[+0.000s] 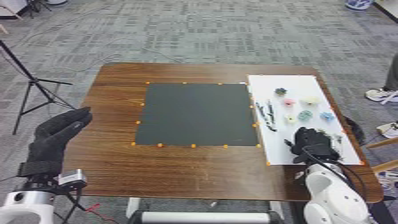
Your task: Arrange flowers
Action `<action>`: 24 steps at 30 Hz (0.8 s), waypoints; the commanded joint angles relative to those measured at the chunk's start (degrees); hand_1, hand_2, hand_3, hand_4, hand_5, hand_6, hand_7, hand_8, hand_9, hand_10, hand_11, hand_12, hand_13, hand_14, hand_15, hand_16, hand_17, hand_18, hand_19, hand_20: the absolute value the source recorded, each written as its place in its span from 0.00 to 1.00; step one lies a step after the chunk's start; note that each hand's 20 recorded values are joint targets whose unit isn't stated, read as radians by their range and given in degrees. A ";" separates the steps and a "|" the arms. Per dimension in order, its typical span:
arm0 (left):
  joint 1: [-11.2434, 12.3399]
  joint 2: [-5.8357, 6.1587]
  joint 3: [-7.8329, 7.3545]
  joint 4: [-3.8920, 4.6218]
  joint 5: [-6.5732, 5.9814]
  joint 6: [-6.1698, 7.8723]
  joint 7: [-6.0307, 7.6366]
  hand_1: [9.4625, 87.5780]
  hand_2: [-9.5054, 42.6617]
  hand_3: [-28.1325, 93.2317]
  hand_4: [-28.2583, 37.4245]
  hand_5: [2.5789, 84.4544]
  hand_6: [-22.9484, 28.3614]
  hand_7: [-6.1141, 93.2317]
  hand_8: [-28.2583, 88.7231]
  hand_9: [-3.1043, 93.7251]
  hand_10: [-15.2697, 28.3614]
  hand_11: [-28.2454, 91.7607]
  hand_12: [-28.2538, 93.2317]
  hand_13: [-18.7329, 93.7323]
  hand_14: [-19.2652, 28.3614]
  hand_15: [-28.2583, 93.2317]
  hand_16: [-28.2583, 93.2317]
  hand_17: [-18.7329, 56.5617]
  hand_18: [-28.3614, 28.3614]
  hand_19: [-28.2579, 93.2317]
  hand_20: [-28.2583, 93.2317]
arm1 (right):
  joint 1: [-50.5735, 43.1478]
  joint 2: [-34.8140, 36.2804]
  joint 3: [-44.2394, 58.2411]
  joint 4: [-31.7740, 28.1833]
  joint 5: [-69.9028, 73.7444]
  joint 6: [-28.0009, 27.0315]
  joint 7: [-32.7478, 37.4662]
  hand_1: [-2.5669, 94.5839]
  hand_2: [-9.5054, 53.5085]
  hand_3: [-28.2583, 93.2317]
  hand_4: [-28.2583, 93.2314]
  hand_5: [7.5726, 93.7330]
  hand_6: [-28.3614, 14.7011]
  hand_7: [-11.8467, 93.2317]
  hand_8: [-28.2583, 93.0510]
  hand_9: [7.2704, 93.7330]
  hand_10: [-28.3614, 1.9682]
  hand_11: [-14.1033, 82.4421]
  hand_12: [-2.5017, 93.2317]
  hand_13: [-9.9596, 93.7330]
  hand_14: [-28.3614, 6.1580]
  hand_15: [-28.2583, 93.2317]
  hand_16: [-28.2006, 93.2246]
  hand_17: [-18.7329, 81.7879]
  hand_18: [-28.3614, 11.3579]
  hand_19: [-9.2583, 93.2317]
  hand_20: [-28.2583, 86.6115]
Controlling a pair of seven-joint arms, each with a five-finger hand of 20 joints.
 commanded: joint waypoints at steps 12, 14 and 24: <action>0.73 0.84 -1.43 0.91 -0.65 -0.04 -1.24 0.30 0.00 0.77 0.17 0.54 0.49 0.25 0.17 0.52 0.63 0.40 0.32 0.48 0.75 0.36 0.23 0.31 0.69 0.28 0.36 | 6.56 3.51 -1.52 -9.36 25.44 -0.24 -1.48 0.62 0.00 0.79 0.10 0.73 0.70 0.52 0.39 0.98 0.74 0.45 0.52 1.00 0.83 0.71 0.56 0.72 0.20 0.98 0.64; 0.95 0.84 -1.57 1.00 -0.56 0.01 -1.42 0.29 0.00 0.78 0.17 0.54 0.49 0.25 0.16 0.52 0.63 0.40 0.32 0.48 0.75 0.36 0.23 0.31 0.69 0.28 0.36 | 8.43 3.95 -3.04 -9.57 26.85 -0.02 -1.30 0.61 0.00 0.79 0.11 0.73 0.70 0.52 0.39 0.98 0.75 0.45 0.51 1.00 0.83 0.71 0.56 0.72 0.20 0.99 0.63; 1.78 2.56 -2.35 4.56 2.24 1.83 -1.15 0.28 0.00 0.78 0.16 0.54 0.49 0.25 0.17 0.52 0.64 0.40 0.32 0.48 0.75 0.36 0.23 0.31 0.69 0.28 0.36 | 22.42 0.91 -15.65 -5.90 32.12 -1.51 -1.01 0.61 0.00 0.78 0.11 0.74 0.70 0.52 0.39 0.99 0.75 0.45 0.49 1.00 0.84 0.73 0.54 0.74 0.21 1.00 0.62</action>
